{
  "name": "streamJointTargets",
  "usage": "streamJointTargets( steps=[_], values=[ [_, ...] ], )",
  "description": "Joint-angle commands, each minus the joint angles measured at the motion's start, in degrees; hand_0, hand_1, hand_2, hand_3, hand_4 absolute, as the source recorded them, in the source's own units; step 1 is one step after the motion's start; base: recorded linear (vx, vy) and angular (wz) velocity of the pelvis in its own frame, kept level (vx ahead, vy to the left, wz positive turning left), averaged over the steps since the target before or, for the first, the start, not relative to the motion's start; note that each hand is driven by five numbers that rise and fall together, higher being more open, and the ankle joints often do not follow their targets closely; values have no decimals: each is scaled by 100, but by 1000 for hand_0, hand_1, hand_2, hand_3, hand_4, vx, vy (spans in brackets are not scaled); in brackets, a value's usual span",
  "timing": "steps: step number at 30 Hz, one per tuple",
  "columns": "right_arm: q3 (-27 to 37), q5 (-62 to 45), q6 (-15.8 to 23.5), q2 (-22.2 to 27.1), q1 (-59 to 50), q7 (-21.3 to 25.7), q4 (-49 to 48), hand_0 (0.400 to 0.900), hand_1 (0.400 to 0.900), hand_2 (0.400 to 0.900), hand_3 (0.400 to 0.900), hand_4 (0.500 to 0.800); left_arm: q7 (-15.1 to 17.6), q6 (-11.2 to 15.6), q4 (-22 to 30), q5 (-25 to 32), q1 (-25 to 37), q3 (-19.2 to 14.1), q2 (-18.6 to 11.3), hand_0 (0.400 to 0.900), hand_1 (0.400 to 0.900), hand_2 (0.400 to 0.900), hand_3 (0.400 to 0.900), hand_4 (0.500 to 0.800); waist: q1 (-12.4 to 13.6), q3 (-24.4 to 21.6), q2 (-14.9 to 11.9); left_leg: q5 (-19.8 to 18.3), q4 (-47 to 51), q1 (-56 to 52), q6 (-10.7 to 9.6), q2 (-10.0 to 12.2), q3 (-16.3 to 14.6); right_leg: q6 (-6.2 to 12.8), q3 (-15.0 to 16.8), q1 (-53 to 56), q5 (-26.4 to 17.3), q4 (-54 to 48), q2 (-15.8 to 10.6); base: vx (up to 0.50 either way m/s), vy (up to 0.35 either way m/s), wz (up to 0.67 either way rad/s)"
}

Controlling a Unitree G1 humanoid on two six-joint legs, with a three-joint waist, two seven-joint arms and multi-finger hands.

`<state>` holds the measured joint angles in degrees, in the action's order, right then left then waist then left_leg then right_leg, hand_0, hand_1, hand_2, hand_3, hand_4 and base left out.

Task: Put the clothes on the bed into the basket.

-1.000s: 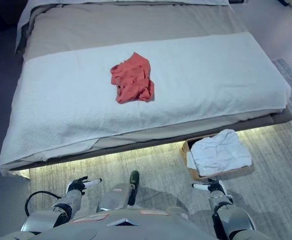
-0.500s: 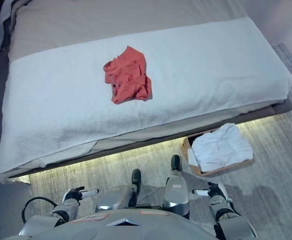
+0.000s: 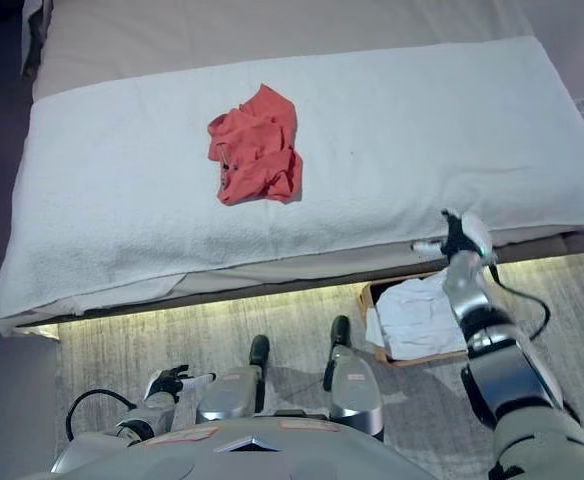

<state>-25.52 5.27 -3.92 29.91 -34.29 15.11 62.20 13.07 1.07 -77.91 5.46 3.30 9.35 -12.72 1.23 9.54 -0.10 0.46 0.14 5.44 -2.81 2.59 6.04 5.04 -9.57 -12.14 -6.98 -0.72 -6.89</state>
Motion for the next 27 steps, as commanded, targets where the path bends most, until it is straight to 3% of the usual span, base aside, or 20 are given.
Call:
streamJointTargets(
  steps=[1,10,27],
  values=[
    [-582,166,44,-30,-1849,161,557,900,900,900,900,800,251,-30,-245,291,158,201,-308,900,900,900,900,800,244,200,-162,115,45,151,-176,-15,27,436,242,-263,-66,386,-480,-57,-31,12],
    [-1007,-123,4,-580,-3350,260,1068,900,900,900,900,800,308,-16,-338,678,212,313,-296,900,900,900,900,800,562,591,-112,494,300,670,-261,75,316,387,-24,-631,-99,397,-462,-29,-27,20],
    [-1219,-603,87,-922,-4393,510,1151,900,900,900,900,800,552,51,-155,1006,429,581,-374,900,900,900,900,800,1107,1217,171,739,186,1473,-299,-99,896,361,-398,-1018,-19,643,-695,-23,7,23]
  ],
)
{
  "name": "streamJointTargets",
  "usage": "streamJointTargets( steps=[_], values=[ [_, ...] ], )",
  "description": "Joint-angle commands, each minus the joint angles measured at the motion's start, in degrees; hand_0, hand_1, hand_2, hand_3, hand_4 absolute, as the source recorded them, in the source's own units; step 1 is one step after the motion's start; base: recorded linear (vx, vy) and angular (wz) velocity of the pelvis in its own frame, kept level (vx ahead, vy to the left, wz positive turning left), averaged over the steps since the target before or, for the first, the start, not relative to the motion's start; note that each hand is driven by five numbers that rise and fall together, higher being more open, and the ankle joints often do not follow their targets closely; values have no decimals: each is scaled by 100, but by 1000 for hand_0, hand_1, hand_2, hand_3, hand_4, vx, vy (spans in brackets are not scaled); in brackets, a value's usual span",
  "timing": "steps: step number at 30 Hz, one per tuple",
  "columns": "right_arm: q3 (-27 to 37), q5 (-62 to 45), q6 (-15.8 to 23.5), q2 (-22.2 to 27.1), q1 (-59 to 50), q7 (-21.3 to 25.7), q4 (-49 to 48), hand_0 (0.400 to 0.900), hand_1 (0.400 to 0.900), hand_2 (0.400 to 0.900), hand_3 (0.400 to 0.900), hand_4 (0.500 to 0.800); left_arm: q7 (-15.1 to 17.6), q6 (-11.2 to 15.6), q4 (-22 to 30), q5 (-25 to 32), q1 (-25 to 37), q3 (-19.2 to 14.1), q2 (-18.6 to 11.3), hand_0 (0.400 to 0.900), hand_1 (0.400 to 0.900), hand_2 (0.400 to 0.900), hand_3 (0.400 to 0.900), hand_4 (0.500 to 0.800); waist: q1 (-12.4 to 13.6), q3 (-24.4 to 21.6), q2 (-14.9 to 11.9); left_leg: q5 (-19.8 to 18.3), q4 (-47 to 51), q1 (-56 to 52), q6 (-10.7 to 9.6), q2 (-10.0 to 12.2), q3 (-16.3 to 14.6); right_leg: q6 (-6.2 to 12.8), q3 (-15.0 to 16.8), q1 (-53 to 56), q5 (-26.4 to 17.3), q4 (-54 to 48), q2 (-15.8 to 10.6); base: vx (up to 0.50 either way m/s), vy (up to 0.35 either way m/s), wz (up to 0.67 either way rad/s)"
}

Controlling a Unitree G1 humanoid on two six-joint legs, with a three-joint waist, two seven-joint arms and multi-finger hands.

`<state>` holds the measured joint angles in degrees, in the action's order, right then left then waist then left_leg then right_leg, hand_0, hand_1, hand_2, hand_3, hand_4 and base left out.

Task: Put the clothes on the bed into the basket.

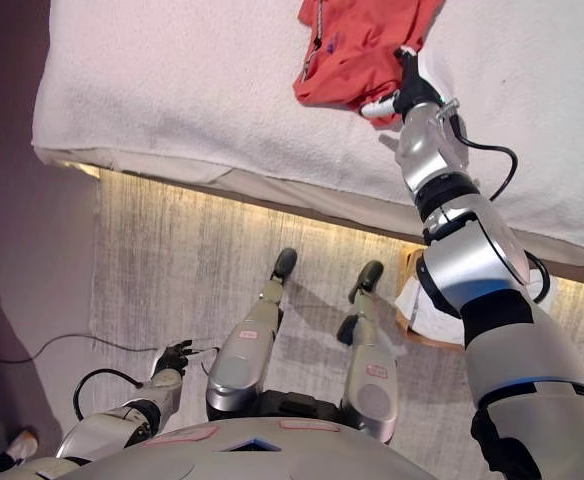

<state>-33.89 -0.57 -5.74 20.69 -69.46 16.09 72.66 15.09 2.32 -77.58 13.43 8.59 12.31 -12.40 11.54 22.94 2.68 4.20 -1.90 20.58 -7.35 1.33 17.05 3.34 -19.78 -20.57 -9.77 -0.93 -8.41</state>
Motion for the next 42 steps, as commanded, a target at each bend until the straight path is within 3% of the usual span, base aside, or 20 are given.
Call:
streamJointTargets(
  steps=[1,10,15,20,25,26,27,28,42],
  values=[
    [-382,-19,270,-1,-877,413,105,900,900,900,900,800,349,-74,-188,209,-99,284,-406,900,900,900,900,800,76,-123,-107,365,389,-40,154,26,-205,531,624,-176,260,666,-544,-31,23,6],
    [-660,-56,265,186,-1589,507,437,900,900,900,900,800,388,-5,-90,374,-18,462,-486,900,900,900,900,800,304,100,71,443,232,369,138,-132,-32,520,580,-455,326,842,-621,-33,12,15],
    [-1191,501,90,444,-1989,495,756,900,900,900,900,800,426,57,-4,490,-13,534,-514,900,900,900,900,800,421,183,166,504,193,615,123,-165,52,498,544,-676,367,967,-644,-22,-1,11],
    [-1953,1525,-200,686,-2291,129,1149,900,900,900,900,800,341,71,43,583,38,651,-482,900,900,900,900,800,494,232,237,619,234,857,92,-174,156,469,482,-895,419,1055,-637,7,-29,16],
    [-2125,1700,-207,897,-2299,-22,1066,900,900,900,900,800,272,75,88,656,59,681,-394,900,900,900,900,800,480,234,236,548,350,842,82,-138,188,498,528,-948,612,1119,-597,69,-34,6],
    [-2182,1728,-224,898,-2340,-101,1099,853,853,853,853,772,258,67,92,706,84,701,-372,900,900,900,900,800,461,264,226,672,319,918,84,-195,189,468,496,-997,426,1071,-630,-52,41,-1],
    [-2165,1666,-193,921,-2350,-120,1070,461,461,461,461,536,256,65,96,722,87,690,-366,900,900,900,900,800,451,257,212,667,329,904,88,-200,185,470,505,-986,421,1052,-627,-41,42,-4],
    [-2135,1580,-170,942,-2361,-134,1045,400,400,400,400,500,273,68,90,733,93,659,-376,900,900,900,900,800,440,249,202,661,335,886,89,-203,176,474,520,-975,422,1038,-623,34,-1,-7],
    [-2090,1125,-62,963,-2466,-162,926,400,400,400,400,500,327,83,45,832,82,495,-491,900,900,900,900,800,293,226,129,518,249,598,114,-222,-7,465,720,-689,398,902,-576,6,7,-9]
  ],
)
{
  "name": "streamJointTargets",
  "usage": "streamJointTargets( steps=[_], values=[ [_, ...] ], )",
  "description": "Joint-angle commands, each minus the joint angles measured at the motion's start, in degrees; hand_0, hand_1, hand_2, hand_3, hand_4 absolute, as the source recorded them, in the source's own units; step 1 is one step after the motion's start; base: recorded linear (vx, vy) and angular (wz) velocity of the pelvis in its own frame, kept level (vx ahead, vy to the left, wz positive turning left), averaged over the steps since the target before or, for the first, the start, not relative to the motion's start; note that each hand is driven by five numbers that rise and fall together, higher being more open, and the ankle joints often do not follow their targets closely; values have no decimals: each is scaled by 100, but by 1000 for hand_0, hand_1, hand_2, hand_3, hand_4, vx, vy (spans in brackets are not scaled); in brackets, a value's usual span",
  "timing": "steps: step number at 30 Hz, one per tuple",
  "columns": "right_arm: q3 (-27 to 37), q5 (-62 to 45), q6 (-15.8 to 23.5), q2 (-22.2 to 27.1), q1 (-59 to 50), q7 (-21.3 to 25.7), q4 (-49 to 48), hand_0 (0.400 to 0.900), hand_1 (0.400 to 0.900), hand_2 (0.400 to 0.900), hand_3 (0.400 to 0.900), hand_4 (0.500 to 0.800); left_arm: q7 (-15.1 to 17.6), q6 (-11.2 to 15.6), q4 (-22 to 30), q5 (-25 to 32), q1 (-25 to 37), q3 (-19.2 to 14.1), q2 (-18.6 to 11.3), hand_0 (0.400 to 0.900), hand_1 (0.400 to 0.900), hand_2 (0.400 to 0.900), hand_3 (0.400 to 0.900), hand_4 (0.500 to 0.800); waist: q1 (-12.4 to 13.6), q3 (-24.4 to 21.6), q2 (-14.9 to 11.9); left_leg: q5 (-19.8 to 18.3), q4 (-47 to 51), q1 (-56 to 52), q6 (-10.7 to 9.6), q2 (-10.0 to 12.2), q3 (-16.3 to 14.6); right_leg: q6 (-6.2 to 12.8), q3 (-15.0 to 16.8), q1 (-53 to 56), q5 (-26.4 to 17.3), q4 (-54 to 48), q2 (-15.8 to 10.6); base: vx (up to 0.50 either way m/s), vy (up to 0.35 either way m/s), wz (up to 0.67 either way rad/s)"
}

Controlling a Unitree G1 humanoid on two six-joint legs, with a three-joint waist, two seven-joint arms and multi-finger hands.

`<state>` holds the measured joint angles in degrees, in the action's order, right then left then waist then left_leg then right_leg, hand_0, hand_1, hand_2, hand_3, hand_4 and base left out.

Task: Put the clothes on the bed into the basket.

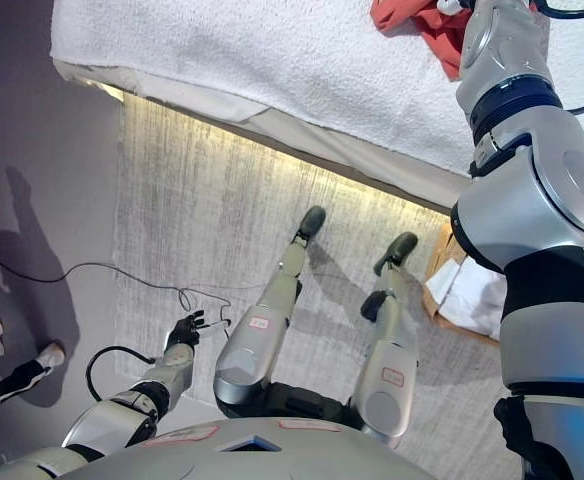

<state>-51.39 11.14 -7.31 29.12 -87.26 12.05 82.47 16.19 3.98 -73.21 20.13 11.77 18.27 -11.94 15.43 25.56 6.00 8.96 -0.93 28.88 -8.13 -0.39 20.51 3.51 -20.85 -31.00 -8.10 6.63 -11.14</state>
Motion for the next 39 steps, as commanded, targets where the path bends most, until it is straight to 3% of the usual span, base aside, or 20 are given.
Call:
streamJointTargets(
  steps=[1,8,15,23,31,39],
  values=[
    [-339,-46,95,120,-686,242,-55,400,400,400,400,500,218,-83,-392,163,-236,-102,-537,900,900,900,900,800,-96,-36,-203,42,151,-232,192,-49,-354,448,826,354,232,146,-303,-1,0,-5],
    [-66,-304,211,54,-467,306,-241,400,400,400,400,500,217,-48,-459,226,-256,-247,-526,900,900,900,900,800,-219,-123,-278,-36,101,-435,190,-61,-423,444,884,610,251,75,-286,7,2,-4],
    [1003,-1343,503,340,402,563,-917,400,400,400,400,500,193,-23,-510,262,-308,-554,-487,900,900,900,900,800,-482,-434,-471,-239,102,-870,245,-48,-624,498,1008,1094,171,-190,-242,45,21,-20],
    [1515,-1160,543,727,1583,324,-1954,400,400,400,400,500,75,-142,-592,139,-586,-1018,-428,900,900,900,900,800,-1005,-944,-779,-617,95,-1687,377,31,-1185,584,1432,1598,73,-471,-151,63,30,-51],
    [1815,-900,469,1245,2374,88,-2199,400,400,400,400,500,-73,-228,-702,-23,-724,-1219,-433,900,900,900,900,800,-1377,-1288,-753,-707,372,-2211,431,85,-1676,673,1814,1657,41,-421,-130,9,26,-40],
    [2084,-770,426,1661,2934,-48,-1924,400,400,400,400,500,-178,-234,-692,-234,-725,-1126,-394,900,900,900,900,800,-1667,-1417,-635,-826,401,-2442,487,25,-2101,762,2181,1602,-51,-408,-133,-9,36,-34]
  ],
)
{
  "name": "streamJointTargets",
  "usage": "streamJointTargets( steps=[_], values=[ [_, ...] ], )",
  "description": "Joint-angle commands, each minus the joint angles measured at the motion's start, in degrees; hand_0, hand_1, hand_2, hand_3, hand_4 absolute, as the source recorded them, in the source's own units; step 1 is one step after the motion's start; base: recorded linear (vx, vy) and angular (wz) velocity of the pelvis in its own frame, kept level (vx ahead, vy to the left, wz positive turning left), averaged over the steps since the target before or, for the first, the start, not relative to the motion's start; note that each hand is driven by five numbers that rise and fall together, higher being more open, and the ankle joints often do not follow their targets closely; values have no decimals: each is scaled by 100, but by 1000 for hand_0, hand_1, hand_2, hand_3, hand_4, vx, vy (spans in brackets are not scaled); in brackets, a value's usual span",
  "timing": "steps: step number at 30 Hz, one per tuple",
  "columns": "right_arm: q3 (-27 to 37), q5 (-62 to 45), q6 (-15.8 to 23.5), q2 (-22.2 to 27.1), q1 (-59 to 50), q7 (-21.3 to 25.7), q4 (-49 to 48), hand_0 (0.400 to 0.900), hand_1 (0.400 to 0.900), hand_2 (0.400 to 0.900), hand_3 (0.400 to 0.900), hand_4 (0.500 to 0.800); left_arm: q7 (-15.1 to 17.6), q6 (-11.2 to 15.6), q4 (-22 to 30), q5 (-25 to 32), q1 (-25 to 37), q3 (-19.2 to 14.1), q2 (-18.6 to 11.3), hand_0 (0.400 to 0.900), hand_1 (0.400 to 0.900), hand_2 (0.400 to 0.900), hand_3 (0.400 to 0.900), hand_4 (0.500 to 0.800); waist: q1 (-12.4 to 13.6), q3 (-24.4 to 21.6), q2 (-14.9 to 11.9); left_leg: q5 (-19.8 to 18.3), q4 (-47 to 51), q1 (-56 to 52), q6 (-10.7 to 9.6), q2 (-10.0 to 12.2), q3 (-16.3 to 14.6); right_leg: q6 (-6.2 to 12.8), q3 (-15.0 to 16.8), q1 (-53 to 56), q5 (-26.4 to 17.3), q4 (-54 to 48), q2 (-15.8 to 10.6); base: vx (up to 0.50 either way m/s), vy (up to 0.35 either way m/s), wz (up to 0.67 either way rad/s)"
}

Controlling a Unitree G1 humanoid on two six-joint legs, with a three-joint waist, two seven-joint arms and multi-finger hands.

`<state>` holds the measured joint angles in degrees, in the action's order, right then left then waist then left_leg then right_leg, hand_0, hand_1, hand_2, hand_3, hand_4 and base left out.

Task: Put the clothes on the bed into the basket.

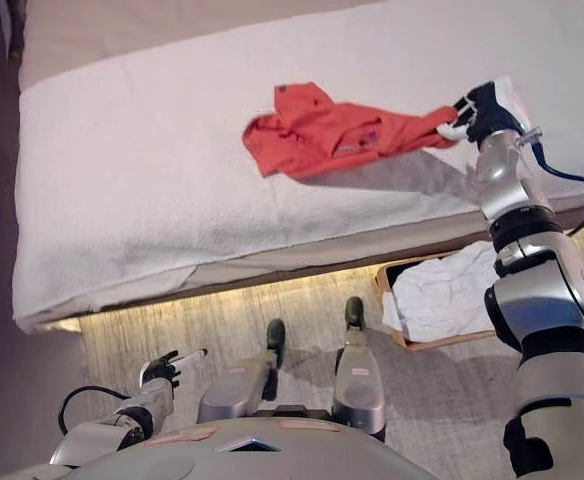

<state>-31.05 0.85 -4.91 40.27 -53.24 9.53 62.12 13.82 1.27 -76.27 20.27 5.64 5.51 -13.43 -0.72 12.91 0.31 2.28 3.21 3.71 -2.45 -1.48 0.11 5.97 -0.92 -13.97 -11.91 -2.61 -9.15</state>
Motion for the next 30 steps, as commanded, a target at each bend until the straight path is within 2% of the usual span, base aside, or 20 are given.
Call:
streamJointTargets(
  steps=[1,11,22,30],
  values=[
    [101,254,177,614,-393,196,165,400,400,400,400,500,41,33,-385,-271,-110,171,-243,900,900,900,900,800,-89,-165,-44,-169,-10,49,-74,122,-105,523,225,-116,329,534,-335,-2,25,-21],
    [480,269,97,906,71,125,593,400,400,400,400,500,-32,-10,-427,-392,-19,257,-206,900,900,900,900,800,-346,-215,72,-246,-32,-88,-84,115,-299,553,379,-78,337,561,-334,-3,4,-10],
    [695,295,42,1383,271,38,1231,400,400,400,400,500,-96,-66,-464,-531,104,392,-215,900,900,900,900,800,-485,-253,91,-261,-43,-152,-120,162,-343,536,447,-49,371,598,-311,-1,-5,-3],
    [845,337,2,1539,493,-3,1265,400,400,400,400,500,-103,-120,-495,-646,192,438,-245,900,900,900,900,800,-579,-285,60,-297,-56,-238,-141,223,-401,514,488,-1,416,621,-239,10,-22,-5]
  ],
)
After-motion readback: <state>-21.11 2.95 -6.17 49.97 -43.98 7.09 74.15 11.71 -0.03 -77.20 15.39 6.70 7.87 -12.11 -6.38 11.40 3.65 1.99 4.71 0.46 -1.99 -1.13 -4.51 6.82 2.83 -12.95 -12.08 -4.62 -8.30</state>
